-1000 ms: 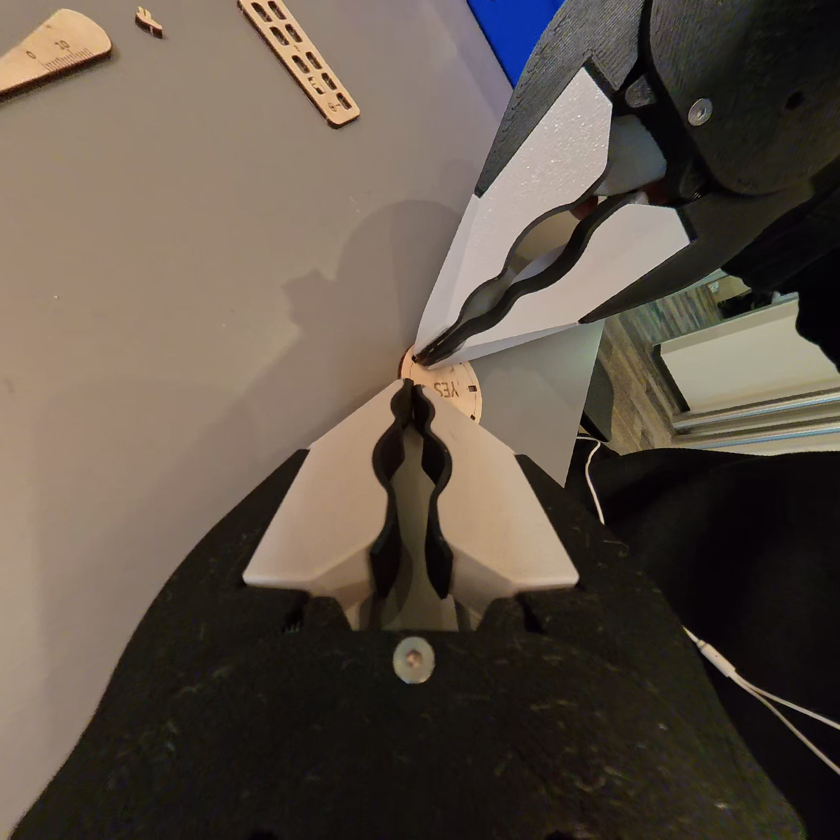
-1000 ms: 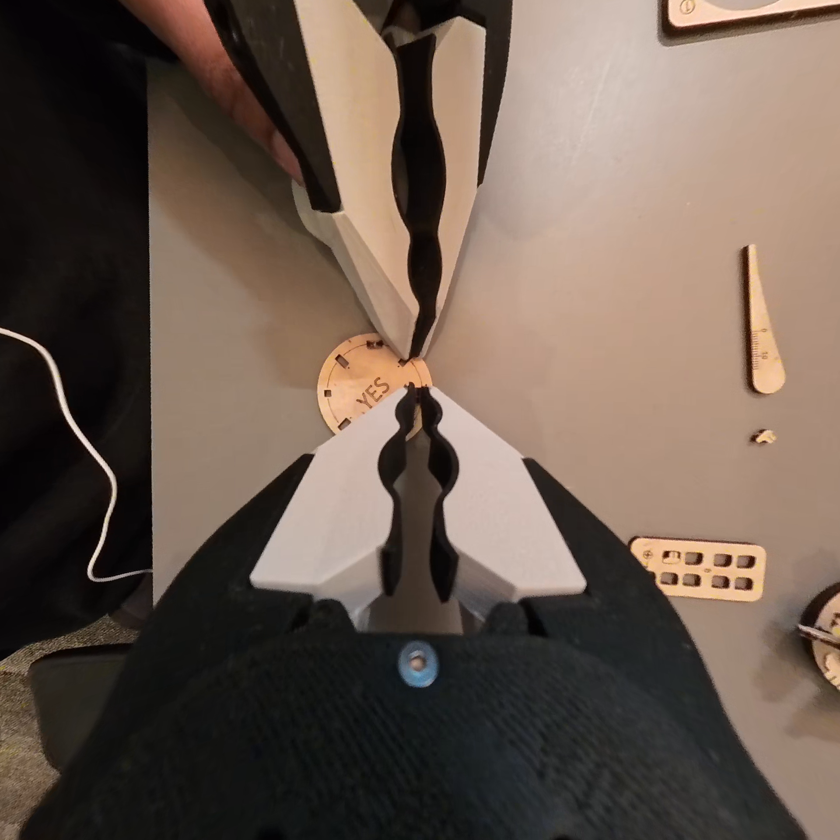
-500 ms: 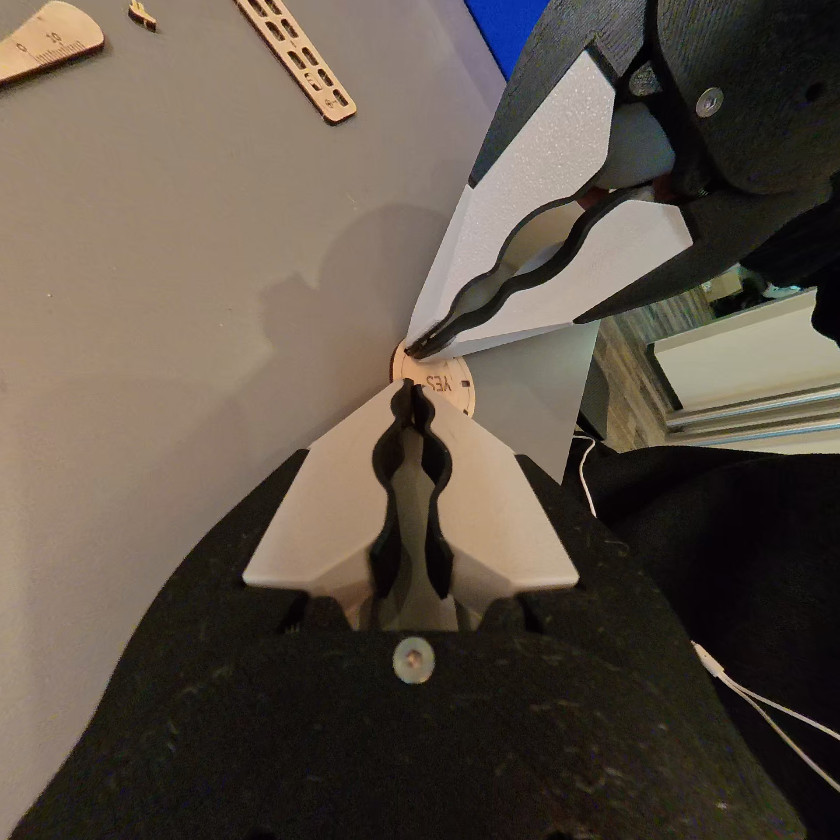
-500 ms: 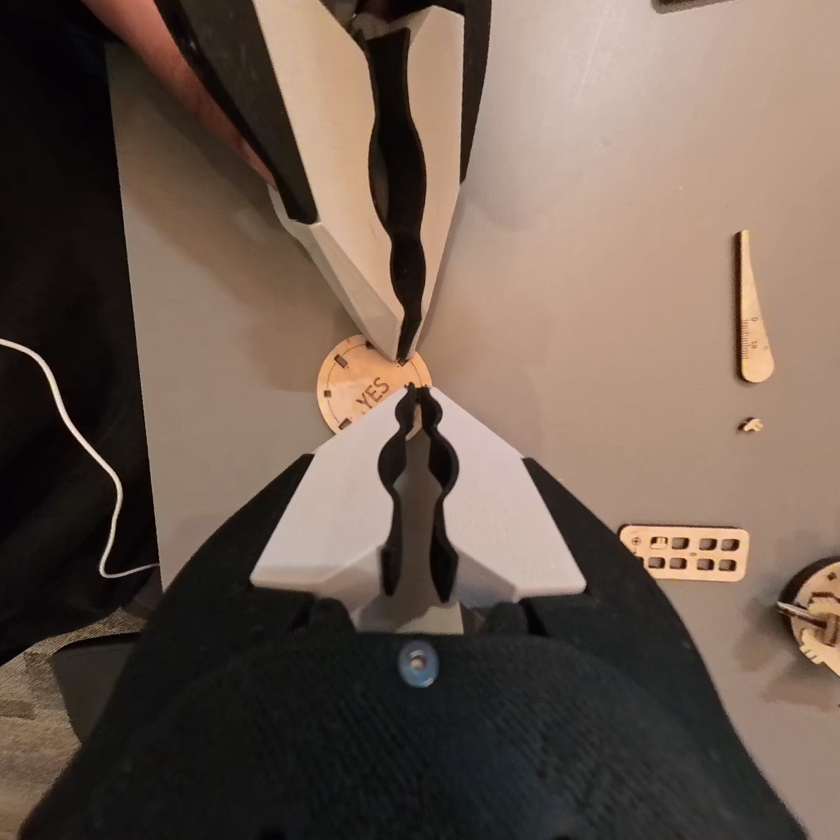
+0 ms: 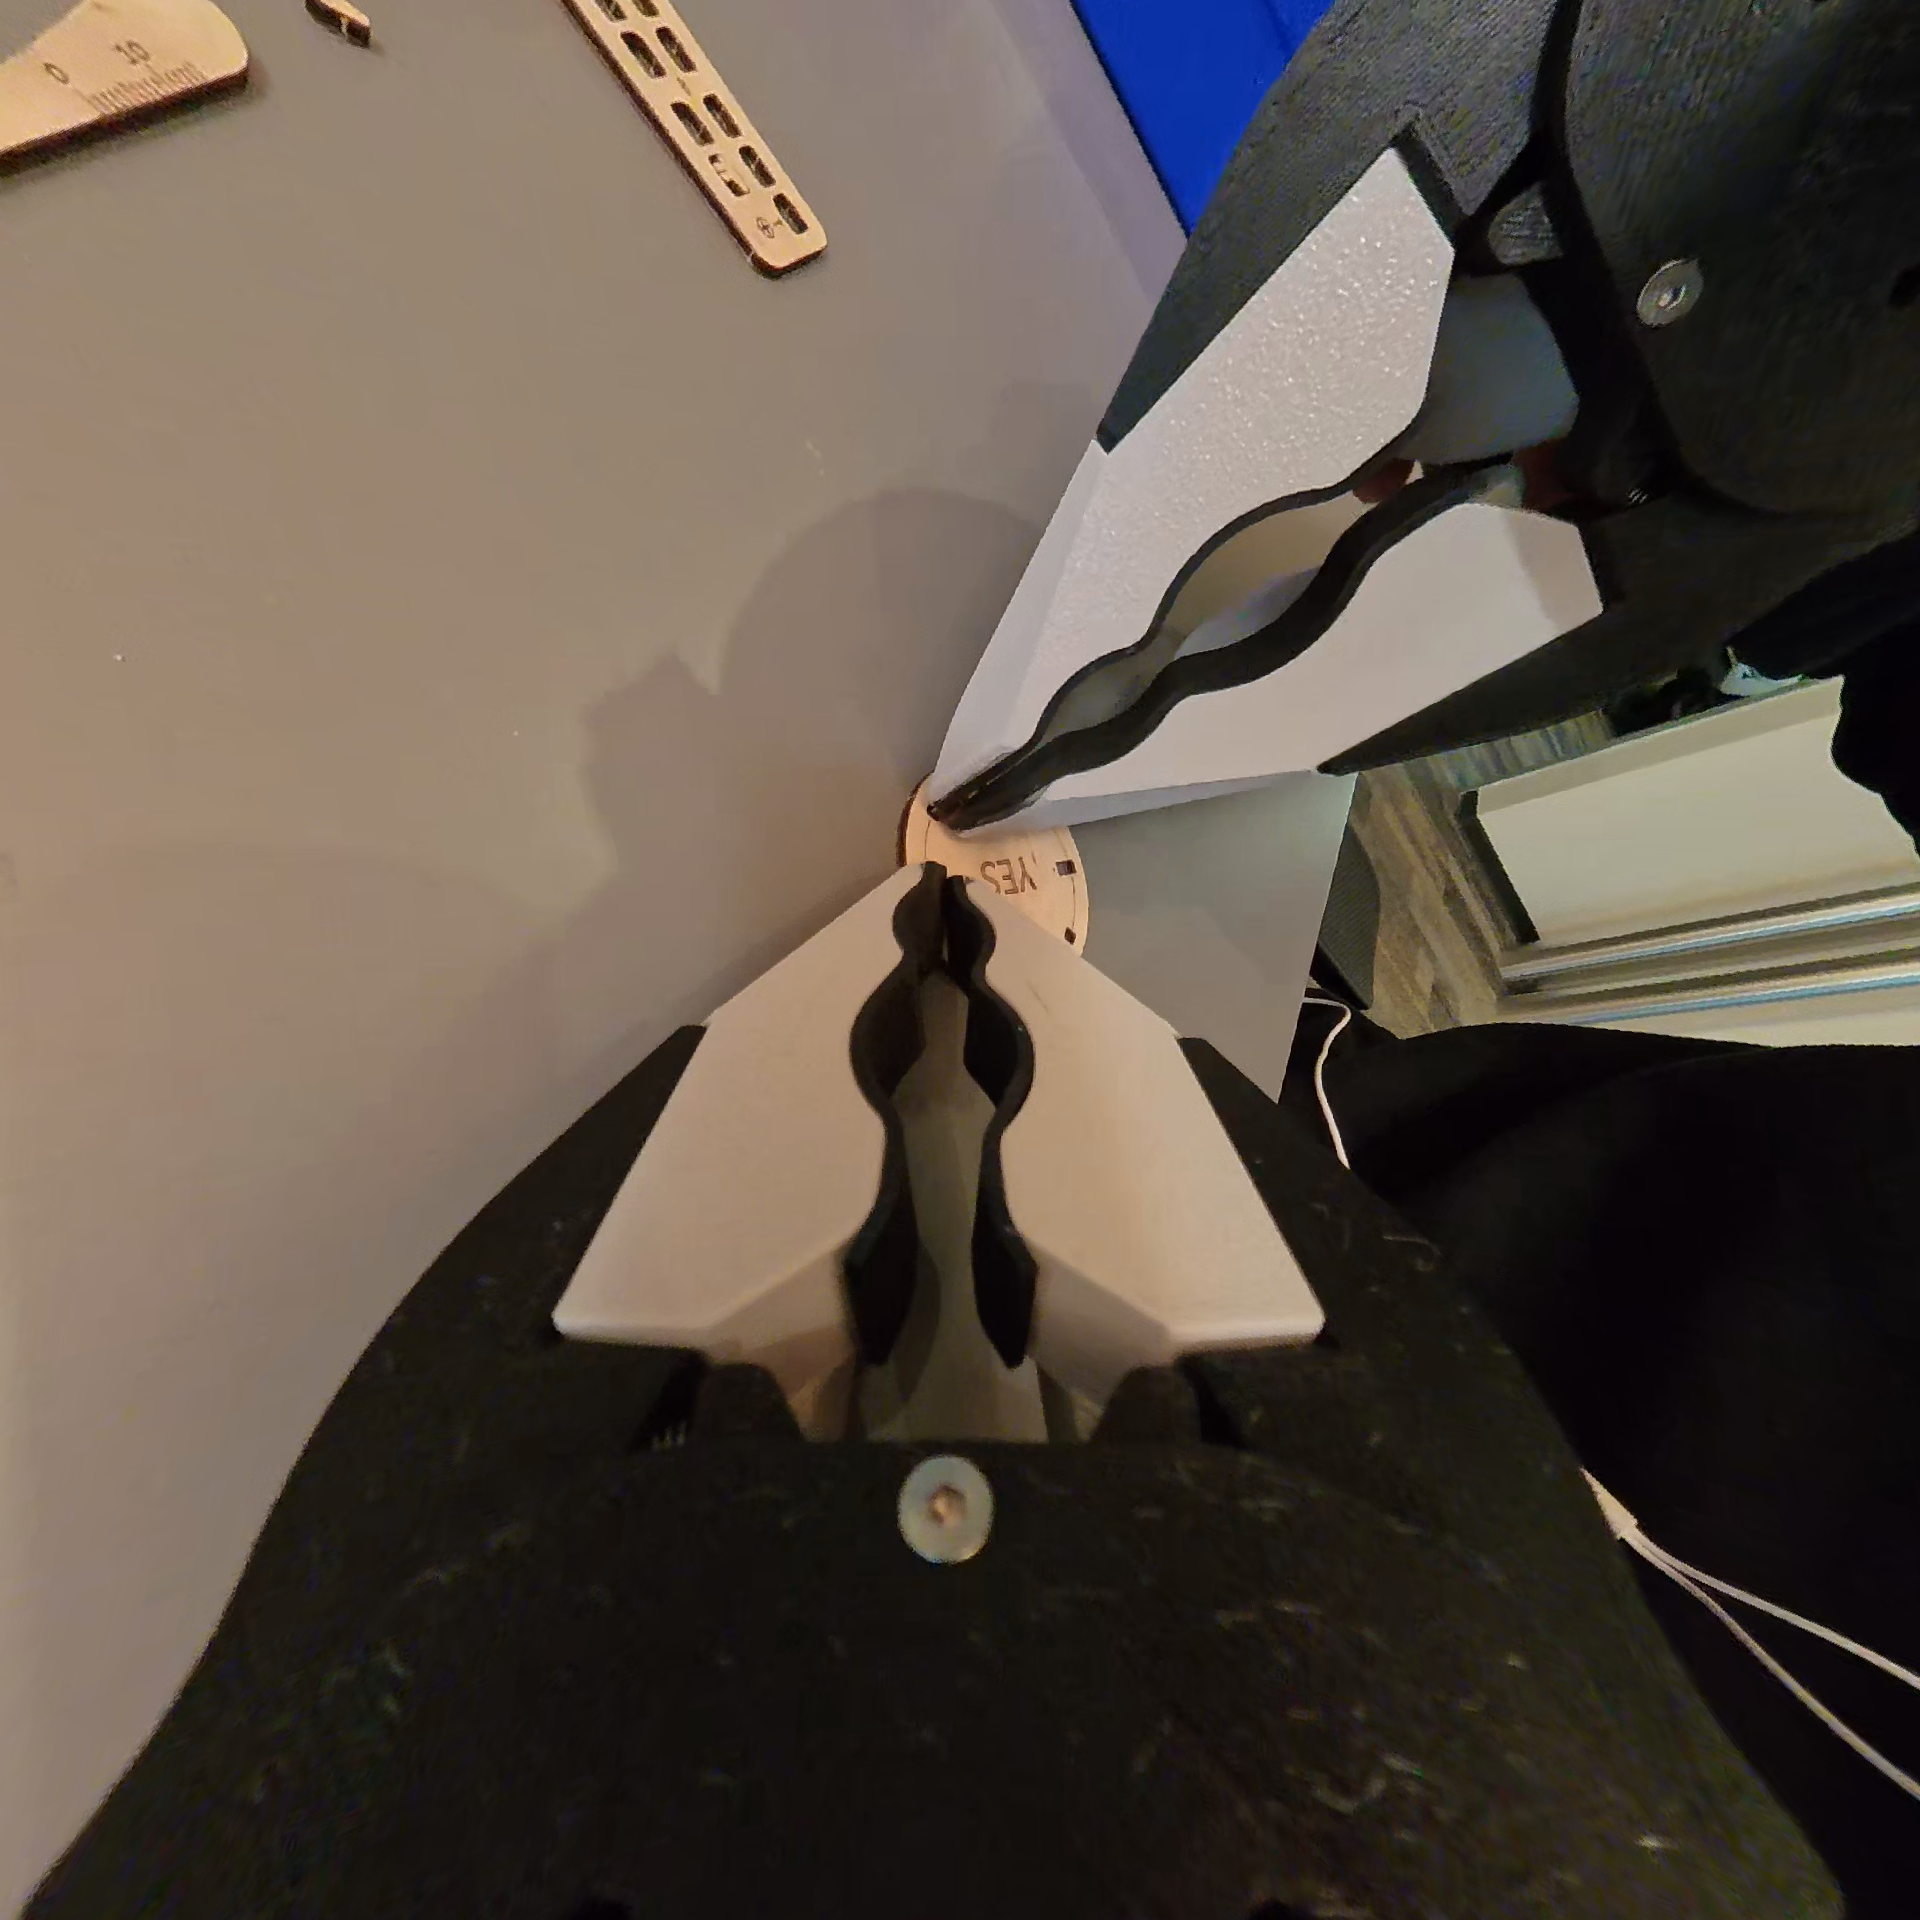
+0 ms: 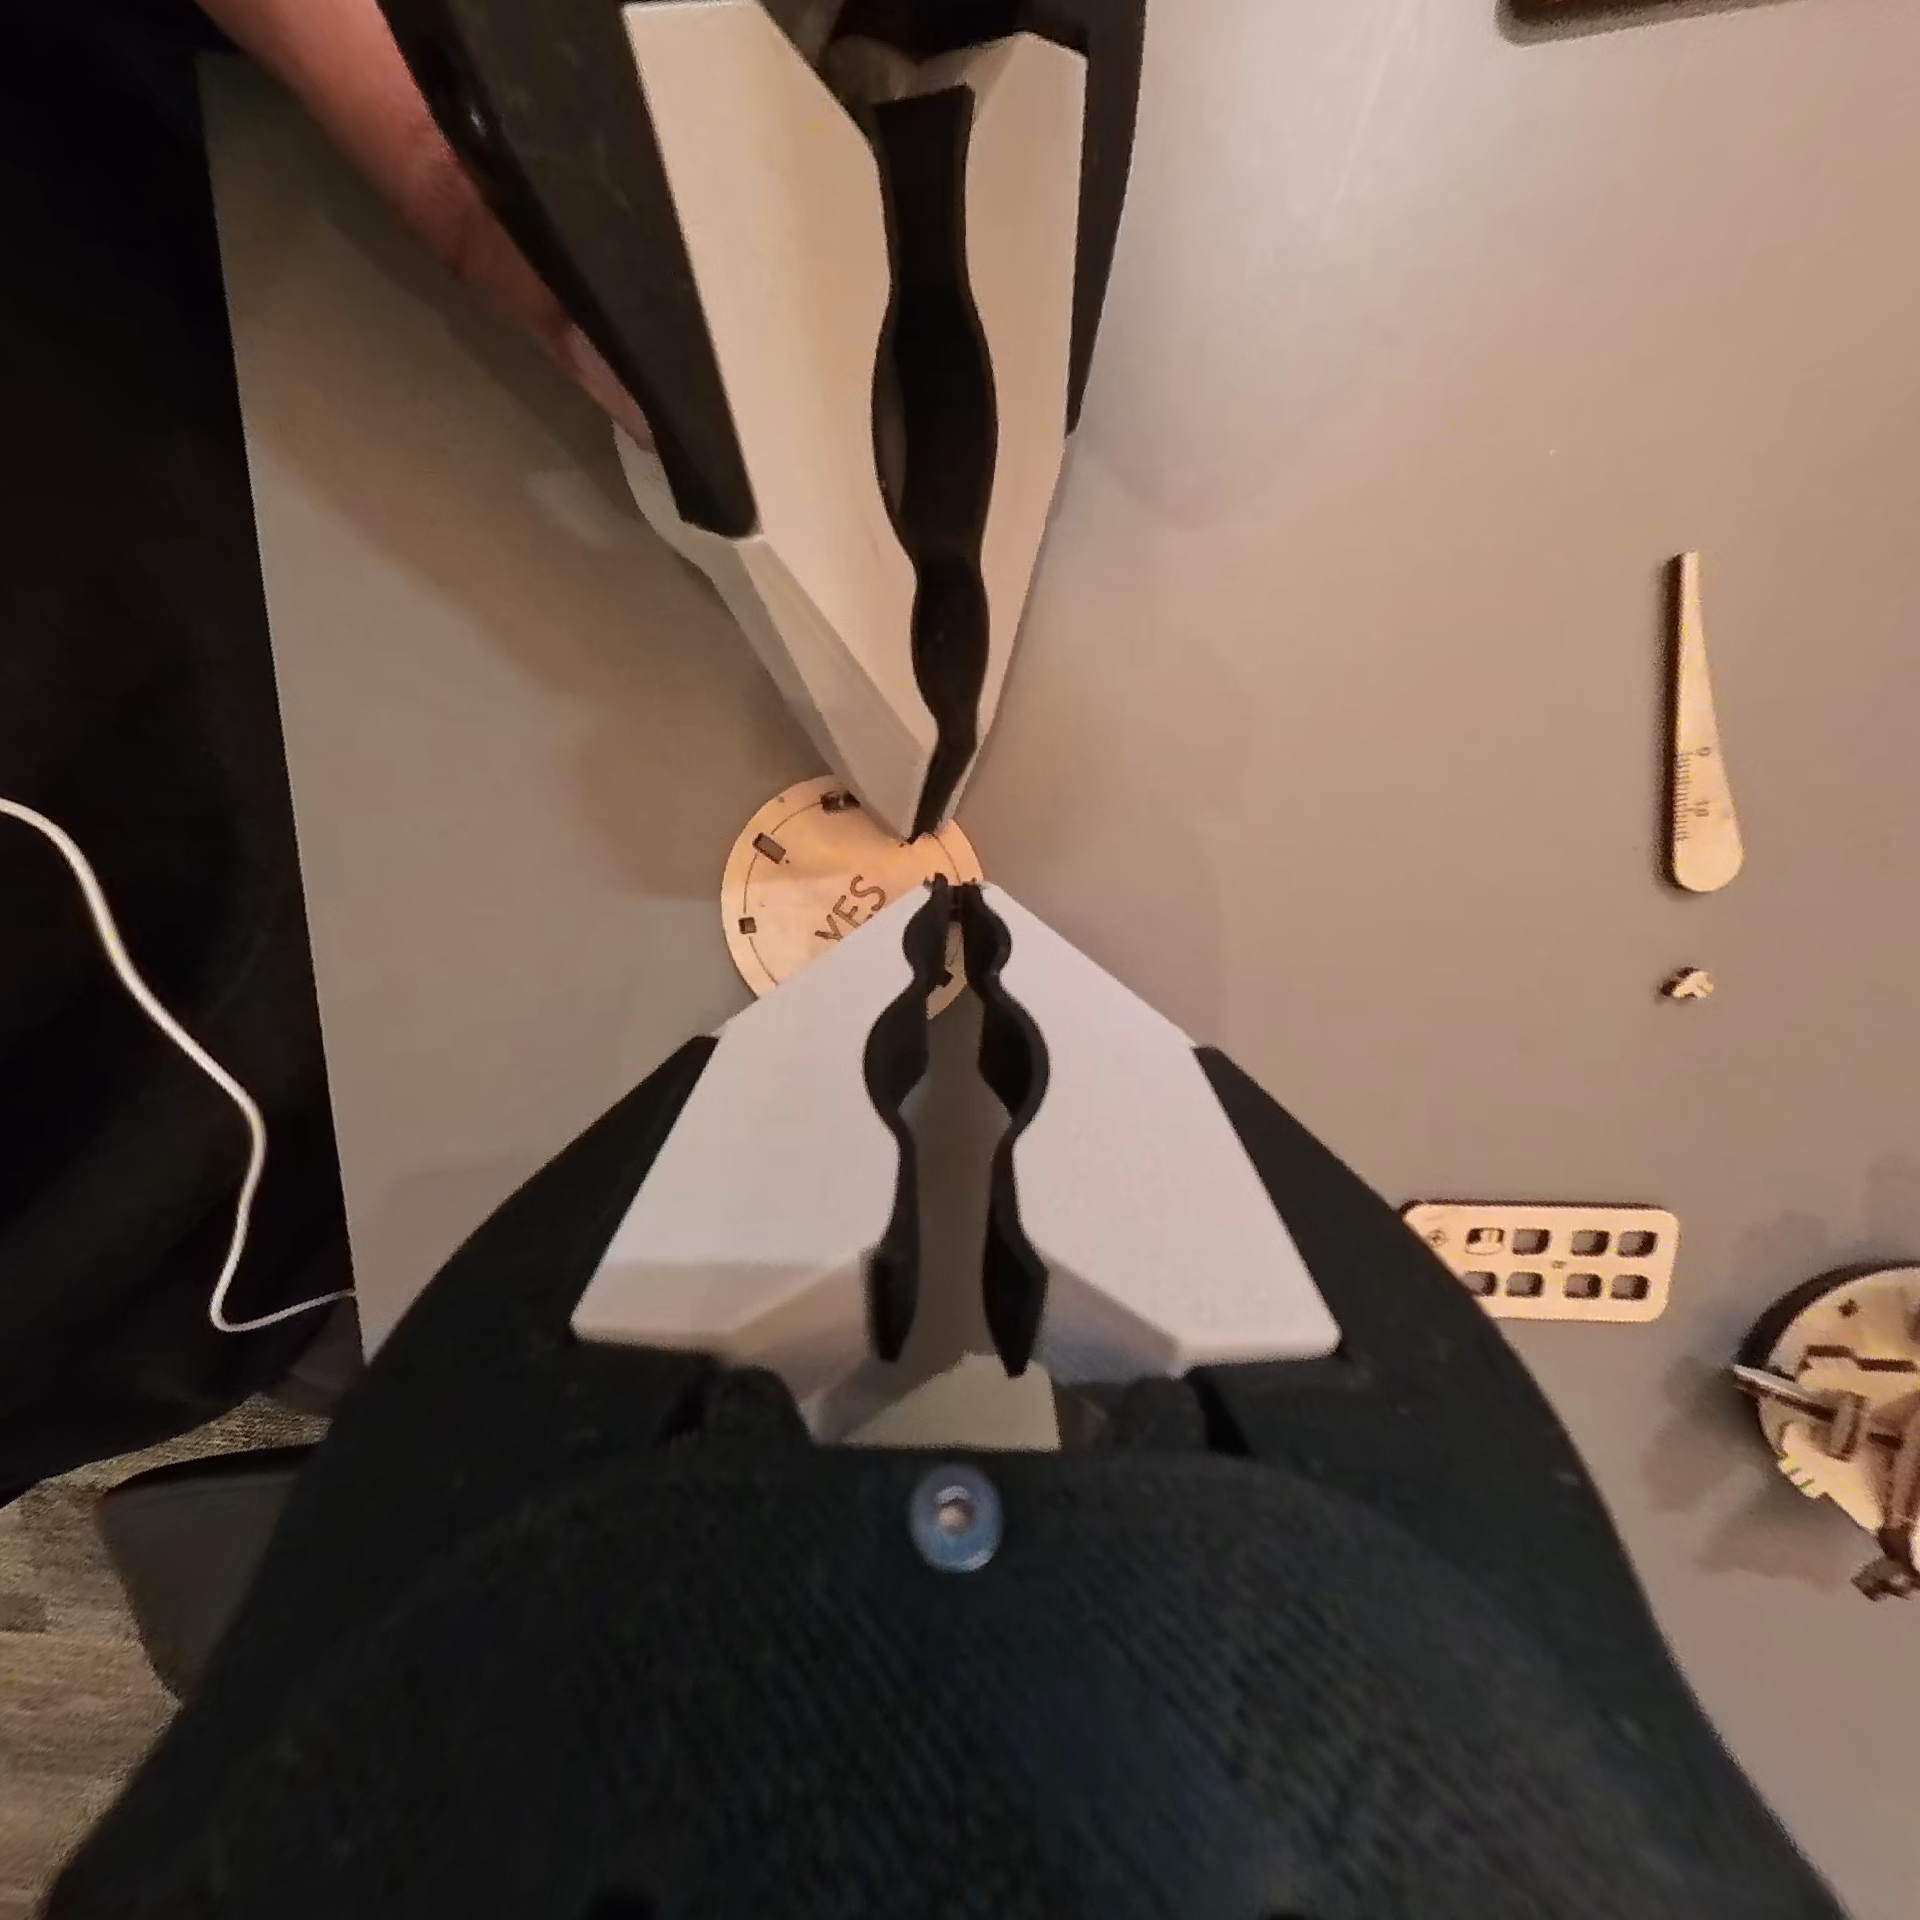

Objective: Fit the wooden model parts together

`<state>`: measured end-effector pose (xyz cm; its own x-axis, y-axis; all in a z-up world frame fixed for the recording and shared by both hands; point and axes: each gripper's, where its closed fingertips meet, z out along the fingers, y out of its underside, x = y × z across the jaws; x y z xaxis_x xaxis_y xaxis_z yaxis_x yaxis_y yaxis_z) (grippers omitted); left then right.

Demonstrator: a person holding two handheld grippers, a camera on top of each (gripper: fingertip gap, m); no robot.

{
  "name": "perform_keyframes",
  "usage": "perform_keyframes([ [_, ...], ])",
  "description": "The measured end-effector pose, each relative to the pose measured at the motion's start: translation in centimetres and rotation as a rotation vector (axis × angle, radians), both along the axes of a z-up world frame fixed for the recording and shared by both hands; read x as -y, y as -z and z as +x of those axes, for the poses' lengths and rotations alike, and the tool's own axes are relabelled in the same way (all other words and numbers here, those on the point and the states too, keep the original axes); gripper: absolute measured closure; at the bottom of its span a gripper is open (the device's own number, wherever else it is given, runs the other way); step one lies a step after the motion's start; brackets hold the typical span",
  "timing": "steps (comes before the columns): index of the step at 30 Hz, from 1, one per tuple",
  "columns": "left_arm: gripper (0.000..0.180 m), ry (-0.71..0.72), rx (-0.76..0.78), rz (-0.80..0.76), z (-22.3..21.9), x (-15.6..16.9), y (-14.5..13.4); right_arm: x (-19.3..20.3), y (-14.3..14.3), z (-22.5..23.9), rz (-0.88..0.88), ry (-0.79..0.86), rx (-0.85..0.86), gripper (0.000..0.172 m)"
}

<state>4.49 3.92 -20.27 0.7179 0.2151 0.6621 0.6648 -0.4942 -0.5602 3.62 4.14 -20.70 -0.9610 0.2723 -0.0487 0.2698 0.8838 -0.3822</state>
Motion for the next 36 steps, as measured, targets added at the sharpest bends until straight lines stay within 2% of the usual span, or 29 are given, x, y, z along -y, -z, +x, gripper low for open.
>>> perform_keyframes([
  [26,0.18,-0.002,0.013,0.001,-0.02,0.03,0.0,0.01,0.03,-0.12,0.028,-0.061,0.0,0.171],
  [36,0.18,-0.001,0.016,0.002,-0.02,0.04,-0.01,-0.02,0.06,-0.16,0.024,-0.022,0.03,0.171],
])
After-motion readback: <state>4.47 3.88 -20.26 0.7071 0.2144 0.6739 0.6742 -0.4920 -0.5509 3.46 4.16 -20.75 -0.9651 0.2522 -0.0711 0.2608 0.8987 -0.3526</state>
